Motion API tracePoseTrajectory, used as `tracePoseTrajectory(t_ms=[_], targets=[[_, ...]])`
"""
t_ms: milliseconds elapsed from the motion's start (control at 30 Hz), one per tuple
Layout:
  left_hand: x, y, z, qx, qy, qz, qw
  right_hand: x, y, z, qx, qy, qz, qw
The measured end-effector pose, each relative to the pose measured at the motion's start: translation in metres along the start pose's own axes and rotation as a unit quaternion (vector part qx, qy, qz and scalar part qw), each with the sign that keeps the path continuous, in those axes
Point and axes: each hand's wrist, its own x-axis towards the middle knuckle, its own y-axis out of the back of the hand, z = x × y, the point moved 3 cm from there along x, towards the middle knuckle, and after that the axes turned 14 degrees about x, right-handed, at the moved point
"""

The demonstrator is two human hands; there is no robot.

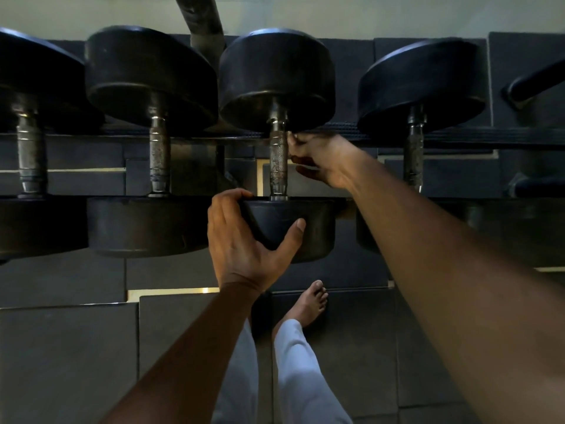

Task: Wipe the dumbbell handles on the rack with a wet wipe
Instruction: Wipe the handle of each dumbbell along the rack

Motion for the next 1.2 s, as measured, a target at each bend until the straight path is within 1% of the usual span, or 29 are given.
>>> tracePoseTrajectory(t_ms=[167,267,333,467,533,600,633,700,733,767,800,833,867,900,933,967,1033,1067,1167,1200], targets=[[0.000,-0.001,-0.001,-0.004,-0.004,0.000,1.000,-0.004,0.013,0.016,-0.160,-0.045,-0.032,0.986],[0.001,-0.001,-0.001,-0.002,0.001,-0.005,1.000,-0.003,0.018,0.025,-0.205,-0.069,-0.043,0.975],[0.001,-0.001,-0.001,-0.004,0.002,-0.006,1.000,-0.005,0.019,0.026,-0.229,-0.066,-0.057,0.969],[0.000,0.000,-0.001,-0.011,0.010,-0.004,1.000,-0.018,0.018,0.019,-0.297,-0.028,-0.051,0.953],[0.000,0.000,-0.001,-0.019,0.022,0.003,1.000,-0.030,0.016,0.006,-0.325,0.004,-0.061,0.944],[-0.001,-0.001,0.000,-0.024,0.034,0.015,0.999,-0.040,0.007,-0.014,-0.343,0.065,-0.084,0.933],[-0.002,-0.002,0.001,-0.027,0.042,0.020,0.999,-0.045,-0.002,-0.024,-0.352,0.122,-0.094,0.923],[-0.005,-0.002,0.002,-0.031,0.056,0.032,0.997,-0.045,-0.025,-0.040,-0.372,0.266,-0.081,0.886],[-0.005,-0.003,0.002,-0.035,0.058,0.034,0.997,-0.043,-0.034,-0.046,-0.405,0.332,-0.052,0.851],[-0.005,-0.003,0.003,-0.038,0.056,0.035,0.997,-0.040,-0.042,-0.048,-0.467,0.386,-0.016,0.795],[-0.006,-0.003,0.002,-0.040,0.055,0.034,0.997,-0.036,-0.048,-0.048,-0.542,0.423,0.013,0.726],[-0.006,-0.003,0.002,-0.043,0.056,0.033,0.997,-0.032,-0.054,-0.047,-0.605,0.441,0.022,0.662],[-0.006,-0.003,0.002,-0.046,0.057,0.033,0.997,-0.028,-0.058,-0.046,-0.650,0.446,0.019,0.615],[-0.006,-0.003,0.001,-0.049,0.058,0.033,0.997,-0.027,-0.062,-0.045,-0.683,0.448,0.016,0.577],[-0.006,-0.003,0.001,-0.053,0.062,0.033,0.996,-0.025,-0.065,-0.045,-0.706,0.442,0.016,0.553],[-0.006,-0.003,0.000,-0.059,0.066,0.032,0.996,-0.025,-0.068,-0.045,-0.718,0.440,0.015,0.539],[-0.009,-0.004,-0.001,-0.075,0.078,0.031,0.994,-0.027,-0.070,-0.044,-0.727,0.430,0.007,0.535],[-0.010,-0.004,-0.001,-0.085,0.087,0.030,0.992,-0.030,-0.071,-0.044,-0.728,0.417,-0.003,0.544],[-0.014,-0.005,-0.002,-0.116,0.120,0.025,0.986,-0.029,-0.073,-0.047,-0.724,0.360,-0.056,0.586],[-0.015,-0.005,-0.003,-0.124,0.126,0.027,0.984,-0.030,-0.074,-0.048,-0.734,0.330,-0.069,0.589]])
